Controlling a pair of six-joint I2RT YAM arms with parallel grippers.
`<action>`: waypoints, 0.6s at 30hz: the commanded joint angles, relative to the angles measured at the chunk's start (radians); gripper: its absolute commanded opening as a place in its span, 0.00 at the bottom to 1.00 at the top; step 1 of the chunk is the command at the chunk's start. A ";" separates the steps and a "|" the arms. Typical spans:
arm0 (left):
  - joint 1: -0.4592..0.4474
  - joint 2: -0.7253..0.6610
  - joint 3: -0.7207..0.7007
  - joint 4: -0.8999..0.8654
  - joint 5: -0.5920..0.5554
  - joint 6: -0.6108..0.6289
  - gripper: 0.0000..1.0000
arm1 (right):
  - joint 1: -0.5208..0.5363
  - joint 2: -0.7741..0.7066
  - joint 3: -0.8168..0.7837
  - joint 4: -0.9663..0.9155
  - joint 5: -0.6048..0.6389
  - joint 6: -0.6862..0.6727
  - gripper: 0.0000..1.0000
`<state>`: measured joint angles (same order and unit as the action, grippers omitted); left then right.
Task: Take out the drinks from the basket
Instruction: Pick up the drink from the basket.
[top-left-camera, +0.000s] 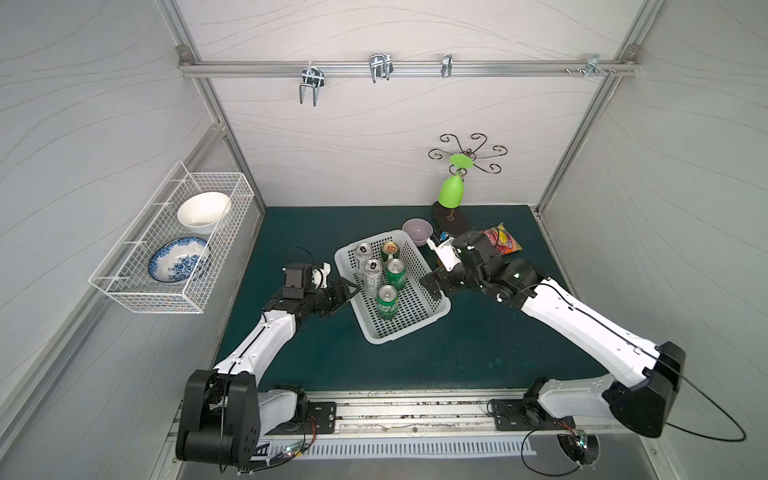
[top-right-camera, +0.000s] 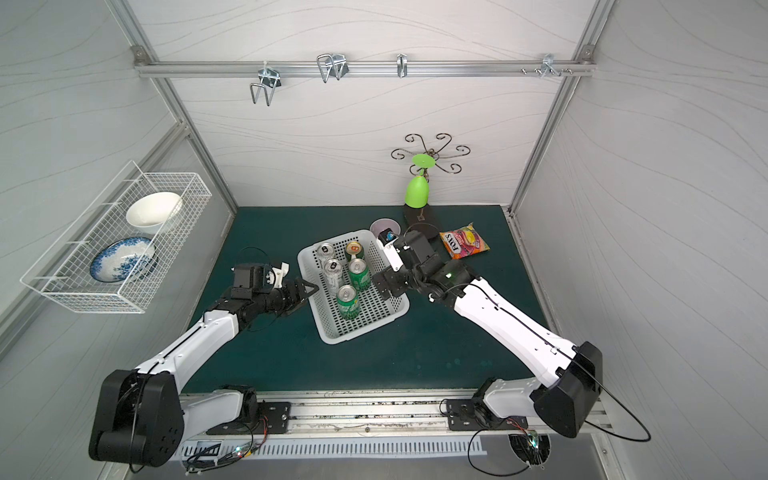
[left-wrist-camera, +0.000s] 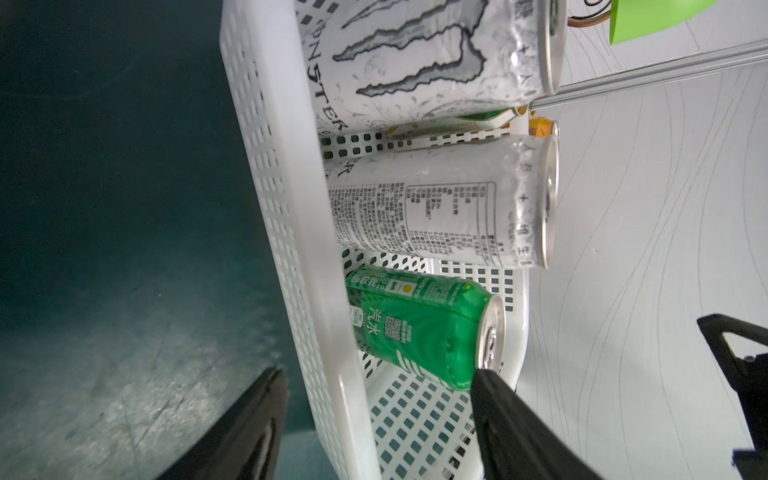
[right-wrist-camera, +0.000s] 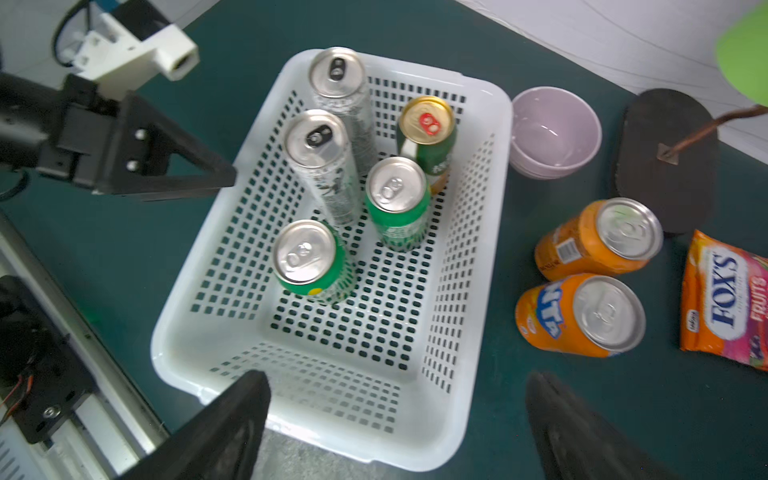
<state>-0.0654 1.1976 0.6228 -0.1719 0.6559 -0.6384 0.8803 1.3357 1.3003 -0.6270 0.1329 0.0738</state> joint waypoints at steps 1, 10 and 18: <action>0.004 0.018 0.040 0.044 0.023 0.008 0.69 | 0.064 0.057 0.047 -0.005 0.039 0.037 0.99; 0.004 0.050 0.039 0.043 0.036 0.017 0.54 | 0.127 0.221 0.051 0.087 0.044 0.087 0.99; 0.004 0.061 0.041 0.045 0.040 0.017 0.47 | 0.155 0.336 0.089 0.097 0.051 0.109 0.99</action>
<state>-0.0654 1.2499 0.6243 -0.1658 0.6777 -0.6327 1.0237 1.6516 1.3556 -0.5560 0.1730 0.1585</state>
